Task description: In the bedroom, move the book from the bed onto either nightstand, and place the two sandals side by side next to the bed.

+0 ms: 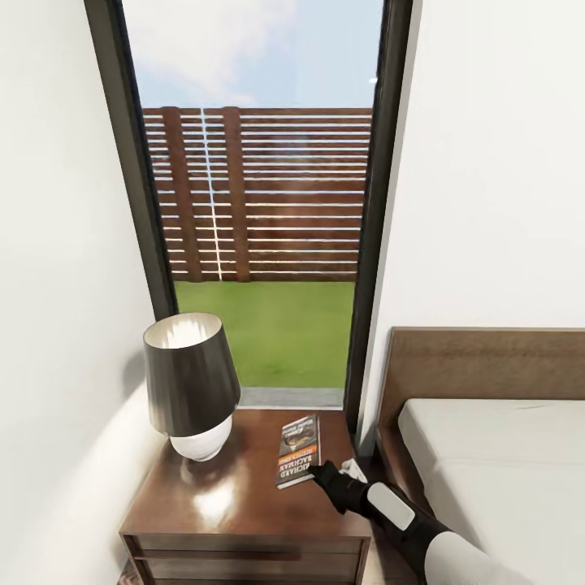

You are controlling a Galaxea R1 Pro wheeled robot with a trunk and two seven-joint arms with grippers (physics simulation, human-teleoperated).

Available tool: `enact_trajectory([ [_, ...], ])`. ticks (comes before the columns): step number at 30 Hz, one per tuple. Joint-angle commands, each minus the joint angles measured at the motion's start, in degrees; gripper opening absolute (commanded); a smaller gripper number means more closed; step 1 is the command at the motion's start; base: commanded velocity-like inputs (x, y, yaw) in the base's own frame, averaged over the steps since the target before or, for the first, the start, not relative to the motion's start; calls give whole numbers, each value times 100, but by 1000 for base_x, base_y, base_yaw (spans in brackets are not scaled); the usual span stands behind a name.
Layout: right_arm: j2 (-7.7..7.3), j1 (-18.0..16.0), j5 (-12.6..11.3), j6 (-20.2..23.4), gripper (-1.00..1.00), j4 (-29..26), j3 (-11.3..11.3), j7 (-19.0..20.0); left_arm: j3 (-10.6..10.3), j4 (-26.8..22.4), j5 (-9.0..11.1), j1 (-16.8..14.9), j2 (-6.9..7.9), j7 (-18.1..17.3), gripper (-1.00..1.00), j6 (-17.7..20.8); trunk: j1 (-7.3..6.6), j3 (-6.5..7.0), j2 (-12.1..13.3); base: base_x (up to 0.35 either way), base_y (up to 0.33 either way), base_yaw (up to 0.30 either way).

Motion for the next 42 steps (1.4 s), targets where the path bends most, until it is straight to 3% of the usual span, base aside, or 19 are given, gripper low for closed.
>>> enact_trajectory([
  [1,-1,-8,-17,-25,-100,8,31,18,25,-8,-18,4,0,-7,100,-36,0,-5,-3,0,0,0],
  [7,-4,-12,2,-287,-100,2,31,47,24,-8,-18,4,-4,-7,100,-35,0,-5,-3,0,0,0],
  [36,11,-12,10,-340,-100,-90,39,116,20,-8,-18,4,-8,-7,100,-29,0,-5,-3,0,0,0],
  [42,13,-12,10,-345,-100,-109,39,116,17,-8,-18,4,-8,-7,100,-29,132,-112,-243,0,0,0],
])
